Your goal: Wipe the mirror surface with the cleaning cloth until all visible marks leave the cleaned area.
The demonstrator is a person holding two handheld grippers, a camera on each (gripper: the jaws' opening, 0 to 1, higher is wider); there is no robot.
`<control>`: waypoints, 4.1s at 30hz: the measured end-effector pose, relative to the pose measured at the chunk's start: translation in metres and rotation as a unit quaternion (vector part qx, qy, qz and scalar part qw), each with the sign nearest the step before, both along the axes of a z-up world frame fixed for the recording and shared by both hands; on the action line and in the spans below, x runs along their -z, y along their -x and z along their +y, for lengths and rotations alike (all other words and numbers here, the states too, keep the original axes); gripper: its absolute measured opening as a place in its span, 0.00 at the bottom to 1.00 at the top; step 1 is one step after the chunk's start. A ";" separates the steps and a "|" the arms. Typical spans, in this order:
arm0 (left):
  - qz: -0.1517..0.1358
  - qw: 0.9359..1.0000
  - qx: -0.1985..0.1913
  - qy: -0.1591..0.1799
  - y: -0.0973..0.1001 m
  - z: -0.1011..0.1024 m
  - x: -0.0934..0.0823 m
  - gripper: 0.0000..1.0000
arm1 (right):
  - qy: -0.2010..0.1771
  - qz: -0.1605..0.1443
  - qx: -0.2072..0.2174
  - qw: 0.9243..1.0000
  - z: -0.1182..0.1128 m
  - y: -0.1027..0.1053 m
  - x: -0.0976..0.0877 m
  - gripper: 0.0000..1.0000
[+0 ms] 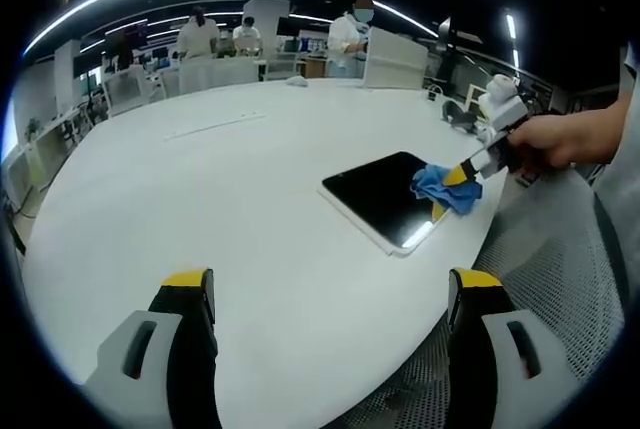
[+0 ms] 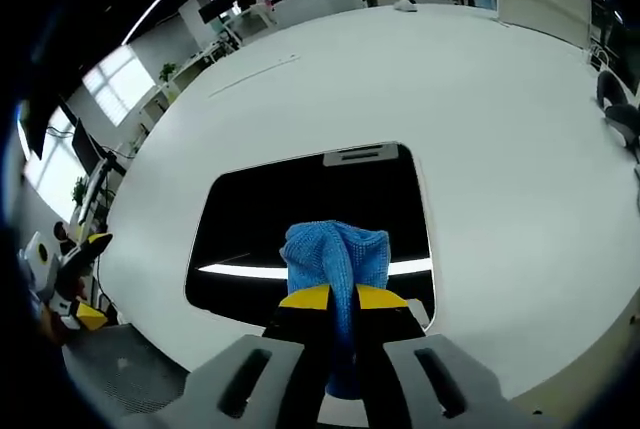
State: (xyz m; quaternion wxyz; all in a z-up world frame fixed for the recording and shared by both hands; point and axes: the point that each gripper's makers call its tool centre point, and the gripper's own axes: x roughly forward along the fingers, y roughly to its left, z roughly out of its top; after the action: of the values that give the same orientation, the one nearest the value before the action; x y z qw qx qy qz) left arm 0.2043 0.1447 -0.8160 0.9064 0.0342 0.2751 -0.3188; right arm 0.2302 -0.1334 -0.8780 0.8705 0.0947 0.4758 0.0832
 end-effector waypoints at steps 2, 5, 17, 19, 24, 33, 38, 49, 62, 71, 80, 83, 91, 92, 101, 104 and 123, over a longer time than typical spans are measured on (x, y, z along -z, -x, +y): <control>0.000 1.000 -0.002 0.002 0.000 0.001 0.000 0.97 | 0.000 0.001 -0.001 1.000 0.002 0.000 0.000 0.02; 0.000 1.000 -0.002 0.004 -0.001 0.000 0.000 0.97 | 0.000 0.001 -0.003 1.000 0.005 0.002 0.000 0.02; -0.001 1.000 -0.001 0.005 0.000 0.000 0.000 0.96 | -0.005 0.000 0.003 1.000 0.009 0.002 0.000 0.02; -0.001 1.000 0.000 0.005 0.000 -0.001 -0.001 0.96 | -0.003 0.000 0.001 1.000 0.011 0.002 0.000 0.02; -0.002 1.000 0.003 0.002 0.000 -0.001 -0.001 0.96 | -0.006 0.001 -0.002 1.000 0.019 0.002 0.000 0.02; -0.002 1.000 0.006 0.001 0.001 -0.002 -0.001 0.96 | -0.008 0.002 -0.013 1.000 0.032 -0.001 0.000 0.02; -0.002 1.000 0.005 0.003 0.001 -0.002 -0.001 0.96 | -0.013 0.004 -0.019 1.000 0.039 -0.001 0.000 0.02; -0.003 1.000 0.005 0.004 0.000 -0.002 -0.002 0.96 | -0.009 0.000 -0.029 1.000 0.052 -0.003 0.000 0.02; -0.003 1.000 0.004 0.008 0.000 -0.003 -0.003 0.96 | -0.006 -0.009 -0.037 0.999 0.066 -0.004 0.000 0.02; 0.000 1.000 -0.006 0.025 0.000 -0.003 -0.007 0.96 | -0.005 -0.013 -0.050 0.999 0.080 -0.006 0.000 0.02; 0.001 1.000 -0.008 0.026 0.001 -0.005 -0.010 0.97 | -0.011 -0.009 -0.055 0.998 0.090 -0.009 0.000 0.02; 0.002 1.000 -0.010 0.025 0.001 -0.003 -0.010 0.97 | -0.010 -0.010 -0.057 0.998 0.094 -0.009 0.000 0.02; 0.003 1.000 -0.007 0.019 0.002 -0.004 -0.010 0.96 | -0.022 -0.006 -0.061 0.998 0.113 -0.010 0.000 0.02; 0.002 1.000 -0.006 0.019 0.002 -0.004 -0.009 0.96 | -0.023 -0.006 -0.061 0.998 0.115 -0.011 0.000 0.02; 0.003 1.000 -0.005 0.018 0.002 -0.005 -0.009 0.96 | -0.025 -0.009 -0.071 0.997 0.130 -0.011 0.000 0.02; 0.003 1.000 -0.005 0.017 0.000 -0.003 -0.007 0.96 | -0.020 -0.007 -0.079 0.997 0.132 -0.011 0.000 0.02; 0.005 1.000 -0.004 0.015 -0.002 0.001 0.001 0.96 | -0.012 -0.010 -0.080 0.997 0.133 -0.012 0.000 0.02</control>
State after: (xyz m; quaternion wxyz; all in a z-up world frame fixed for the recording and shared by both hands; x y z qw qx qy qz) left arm 0.2068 0.1454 -0.8169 0.9067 0.0178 0.2748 -0.3195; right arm 0.2424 -0.0006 -0.8779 0.8645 0.0657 0.4721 0.1595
